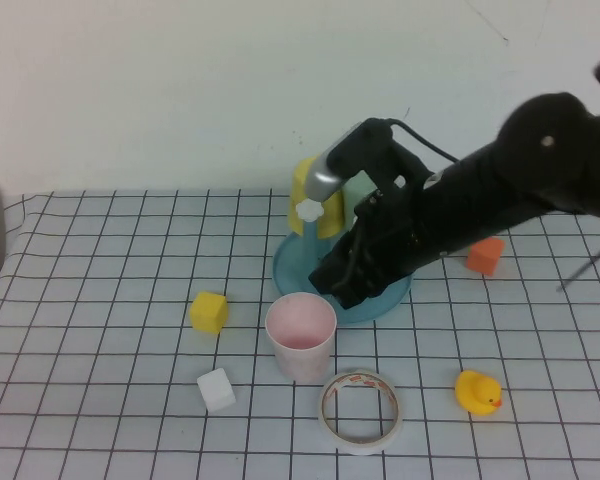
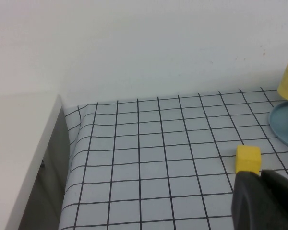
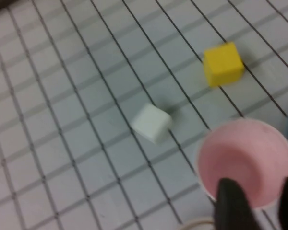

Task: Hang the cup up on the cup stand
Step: Pick up the cup from the table

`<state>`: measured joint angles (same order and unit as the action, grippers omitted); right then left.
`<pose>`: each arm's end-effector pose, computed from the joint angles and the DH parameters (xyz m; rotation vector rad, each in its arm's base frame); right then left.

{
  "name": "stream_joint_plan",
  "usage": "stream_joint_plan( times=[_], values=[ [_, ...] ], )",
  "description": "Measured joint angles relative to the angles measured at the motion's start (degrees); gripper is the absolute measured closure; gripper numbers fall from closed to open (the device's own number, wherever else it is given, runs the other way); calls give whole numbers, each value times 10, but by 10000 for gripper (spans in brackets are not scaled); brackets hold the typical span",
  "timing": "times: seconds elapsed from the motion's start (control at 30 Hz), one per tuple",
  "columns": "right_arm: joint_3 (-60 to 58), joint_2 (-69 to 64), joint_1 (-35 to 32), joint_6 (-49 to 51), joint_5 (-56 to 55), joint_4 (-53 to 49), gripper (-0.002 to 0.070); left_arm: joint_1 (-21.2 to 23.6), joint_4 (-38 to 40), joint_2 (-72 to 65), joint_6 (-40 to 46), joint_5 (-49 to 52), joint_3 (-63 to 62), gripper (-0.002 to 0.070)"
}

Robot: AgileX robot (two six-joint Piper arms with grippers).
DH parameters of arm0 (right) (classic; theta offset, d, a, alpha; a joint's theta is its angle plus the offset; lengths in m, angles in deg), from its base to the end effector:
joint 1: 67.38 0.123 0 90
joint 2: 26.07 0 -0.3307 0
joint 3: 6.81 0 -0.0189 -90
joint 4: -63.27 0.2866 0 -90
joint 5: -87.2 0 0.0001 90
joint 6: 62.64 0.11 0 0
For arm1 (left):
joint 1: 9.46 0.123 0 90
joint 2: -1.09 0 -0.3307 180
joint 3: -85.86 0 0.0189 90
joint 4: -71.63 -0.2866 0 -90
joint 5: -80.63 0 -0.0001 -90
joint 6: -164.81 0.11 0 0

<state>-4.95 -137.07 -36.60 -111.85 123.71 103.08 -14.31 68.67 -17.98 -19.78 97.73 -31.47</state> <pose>0.3758 0.2727 0.2791 -1.1126 2.1516 0.5955 0.0769 -0.0048 0.2740 0.0353 1.7249 -0.0722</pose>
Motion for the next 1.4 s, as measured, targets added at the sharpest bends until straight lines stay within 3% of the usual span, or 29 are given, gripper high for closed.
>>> stream_joint_plan(
  times=[0.13, 0.23, 0.77, 0.9, 1.13, 1.23, 1.4],
  values=[
    [48, -41, 0, 59, 13, -94, 279, 0, 0, 0, 0, -2, 0, 677],
    [60, -70, 0, 70, -8, -117, 209, 0, 0, 0, 0, -15, 10, 677],
    [70, -194, 0, 78, -99, -122, 181, 0, -2, 0, 0, -50, 24, 676],
    [71, -207, 0, 79, -105, -115, 246, 0, -2, 0, 0, -50, 24, 676],
    [74, -212, 0, 79, -115, -107, 607, 0, -2, 0, 0, -59, 29, 677],
    [74, -208, 0, 79, -116, -102, 645, 0, -2, 0, 0, -71, 37, 676],
    [74, -168, 0, 80, -122, -42, 650, 0, -2, 0, 0, -73, 40, 677]
  ],
)
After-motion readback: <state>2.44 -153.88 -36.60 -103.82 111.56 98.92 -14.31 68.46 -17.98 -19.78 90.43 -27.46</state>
